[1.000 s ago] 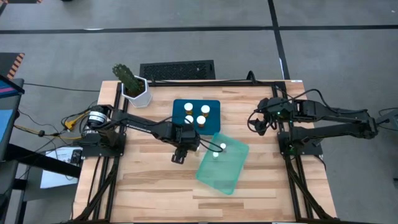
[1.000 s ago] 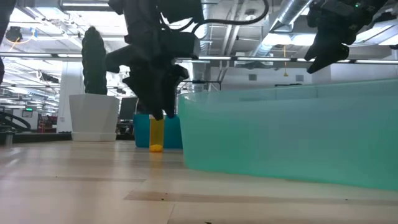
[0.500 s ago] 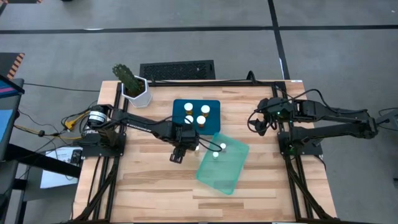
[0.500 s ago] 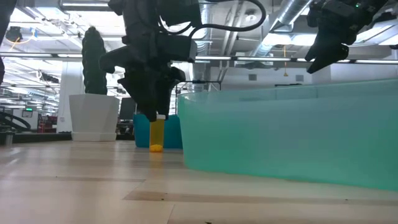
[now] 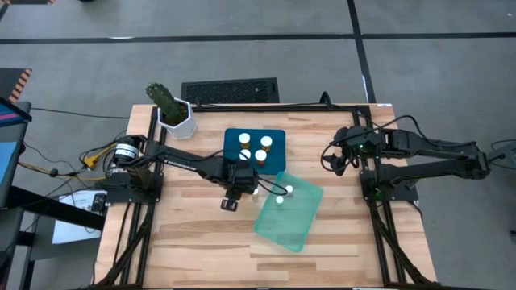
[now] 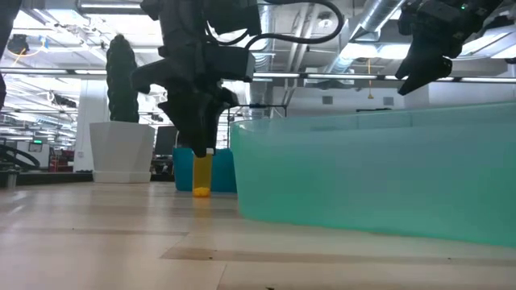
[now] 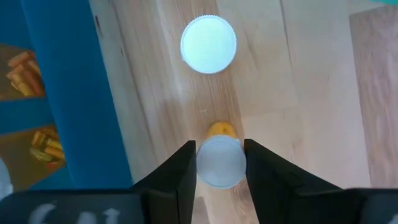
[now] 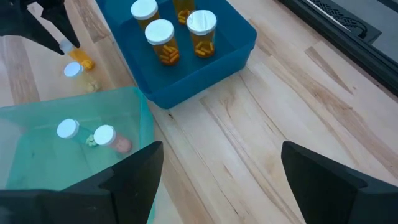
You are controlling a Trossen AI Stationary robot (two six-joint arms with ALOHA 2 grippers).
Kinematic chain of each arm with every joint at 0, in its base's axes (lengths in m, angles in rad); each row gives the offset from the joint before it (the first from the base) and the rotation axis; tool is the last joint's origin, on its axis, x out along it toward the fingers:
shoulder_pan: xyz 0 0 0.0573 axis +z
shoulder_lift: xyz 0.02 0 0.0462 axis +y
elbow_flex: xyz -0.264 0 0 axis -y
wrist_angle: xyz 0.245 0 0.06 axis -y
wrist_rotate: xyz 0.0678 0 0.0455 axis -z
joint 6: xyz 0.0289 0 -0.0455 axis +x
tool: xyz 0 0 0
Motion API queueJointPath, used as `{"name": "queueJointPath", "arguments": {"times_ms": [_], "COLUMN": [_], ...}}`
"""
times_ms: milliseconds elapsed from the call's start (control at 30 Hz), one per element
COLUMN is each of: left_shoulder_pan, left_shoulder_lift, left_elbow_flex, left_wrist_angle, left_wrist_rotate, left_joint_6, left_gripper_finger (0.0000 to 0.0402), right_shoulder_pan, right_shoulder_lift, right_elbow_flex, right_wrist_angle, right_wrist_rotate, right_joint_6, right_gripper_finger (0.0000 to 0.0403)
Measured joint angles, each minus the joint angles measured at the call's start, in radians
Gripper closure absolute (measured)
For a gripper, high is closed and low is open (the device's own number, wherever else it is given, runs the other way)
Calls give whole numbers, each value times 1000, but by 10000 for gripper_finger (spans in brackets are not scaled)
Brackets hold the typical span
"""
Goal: Pick and place medicine bottles into bin by pill shape (circle, oval)
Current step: Put the small orange pill bottle into the green bin
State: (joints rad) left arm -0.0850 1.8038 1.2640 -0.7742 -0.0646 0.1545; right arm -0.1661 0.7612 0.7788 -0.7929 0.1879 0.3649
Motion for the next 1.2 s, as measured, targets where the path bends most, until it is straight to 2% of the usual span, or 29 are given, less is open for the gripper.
{"name": "queueJointPath", "arguments": {"times_ms": [267,567,767,967,1200], "left_shoulder_pan": [-9,-56,-101,-147,-186], "left_shoulder_lift": [0,-2,-2,1,84], "left_elbow_flex": [60,327,466,483,484], "left_wrist_angle": [-43,-192,-186,-97,-62], "left_wrist_rotate": [6,-17,-38,-78,-72], "left_joint_6": [-105,-178,-193,-175,-166], "left_gripper_finger": [285,287,284,284,284], "right_shoulder_pan": [0,0,0,0,0], "right_shoulder_lift": [0,0,0,0,0], "right_elbow_flex": [0,0,0,0,0], "right_wrist_angle": [0,0,0,0,4], "right_wrist_rotate": [0,0,0,0,0], "right_joint_6": [0,1,26,30,42], "right_gripper_finger": [69,69,69,69,69]}}
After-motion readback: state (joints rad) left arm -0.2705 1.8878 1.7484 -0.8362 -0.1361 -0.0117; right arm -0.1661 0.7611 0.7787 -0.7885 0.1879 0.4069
